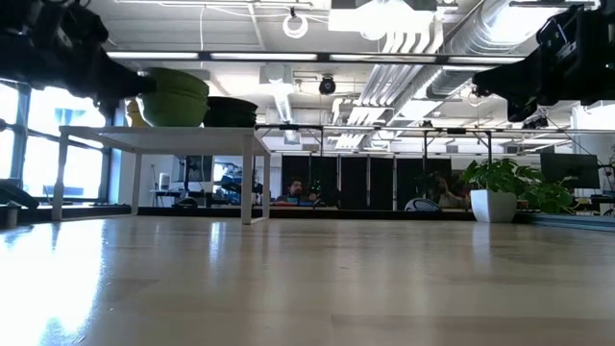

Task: Pick & Place Mini bowls
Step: Return to Home Position

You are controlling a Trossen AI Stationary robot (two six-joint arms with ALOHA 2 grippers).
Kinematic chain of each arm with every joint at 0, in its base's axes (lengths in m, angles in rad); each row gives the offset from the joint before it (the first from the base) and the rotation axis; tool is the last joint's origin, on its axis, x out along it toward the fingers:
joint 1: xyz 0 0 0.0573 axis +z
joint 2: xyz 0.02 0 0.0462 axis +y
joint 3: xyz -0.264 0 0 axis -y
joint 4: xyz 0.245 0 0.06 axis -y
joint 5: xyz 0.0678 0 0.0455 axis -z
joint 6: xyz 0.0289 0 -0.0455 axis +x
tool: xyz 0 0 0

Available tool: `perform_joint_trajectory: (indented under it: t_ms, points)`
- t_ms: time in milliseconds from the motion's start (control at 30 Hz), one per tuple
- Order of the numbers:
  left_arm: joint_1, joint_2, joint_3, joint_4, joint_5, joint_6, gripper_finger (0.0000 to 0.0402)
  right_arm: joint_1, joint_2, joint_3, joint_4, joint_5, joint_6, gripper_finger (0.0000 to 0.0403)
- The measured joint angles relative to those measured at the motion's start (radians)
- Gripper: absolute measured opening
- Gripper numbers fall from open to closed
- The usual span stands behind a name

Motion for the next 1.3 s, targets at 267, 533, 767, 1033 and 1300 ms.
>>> perform_joint_trajectory:
  t_ms: [267,533,767,1033,1300]
  points:
    - [0.0,-0.002,-0.106,0.174,0.076,-0.057,0.0,0.0,0.001,0.0,-0.031,0.086,0.014,0.0]
    - [0.0,-0.001,-0.114,0.2,-0.027,-0.021,0.0001,0.0,0.005,0.0,-0.044,0.082,0.073,0.0001]
    - [0.0,0.009,-0.112,0.193,-0.042,-0.016,0.0001,0.0,0.006,0.0,-0.045,0.082,0.074,0.0]
    - [0.0,0.009,-0.112,0.192,-0.025,-0.023,0.0001,0.0,0.006,-0.001,-0.044,0.082,0.074,0.0]
    - [0.0,0.009,-0.113,0.191,-0.026,-0.023,0.0001,0.0,0.006,-0.001,-0.043,0.082,0.074,0.0]
